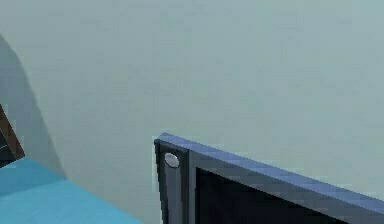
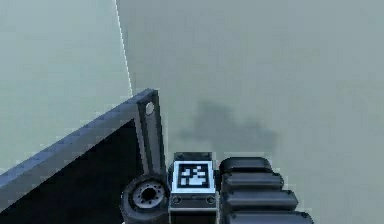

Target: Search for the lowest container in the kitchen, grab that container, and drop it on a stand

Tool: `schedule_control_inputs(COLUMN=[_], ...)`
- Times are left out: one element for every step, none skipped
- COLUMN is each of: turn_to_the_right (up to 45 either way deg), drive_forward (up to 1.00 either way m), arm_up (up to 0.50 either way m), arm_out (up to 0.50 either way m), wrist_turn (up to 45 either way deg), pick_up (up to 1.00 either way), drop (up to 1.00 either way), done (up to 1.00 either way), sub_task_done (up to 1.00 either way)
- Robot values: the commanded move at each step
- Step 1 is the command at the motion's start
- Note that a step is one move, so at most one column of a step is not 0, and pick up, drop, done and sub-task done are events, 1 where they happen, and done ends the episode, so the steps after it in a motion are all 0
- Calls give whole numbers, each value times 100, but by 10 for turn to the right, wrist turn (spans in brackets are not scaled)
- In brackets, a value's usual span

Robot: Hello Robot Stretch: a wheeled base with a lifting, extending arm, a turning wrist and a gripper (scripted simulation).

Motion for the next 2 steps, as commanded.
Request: schedule_control_inputs(turn_to_the_right=[150, -450], drive_forward=[0, 0], arm_up=[0, 0], arm_out=[0, 0], wrist_turn=[0, 0], pick_up=[0, 0], drop=[0, 0], done=[0, 0], sub_task_done=[0, 0])
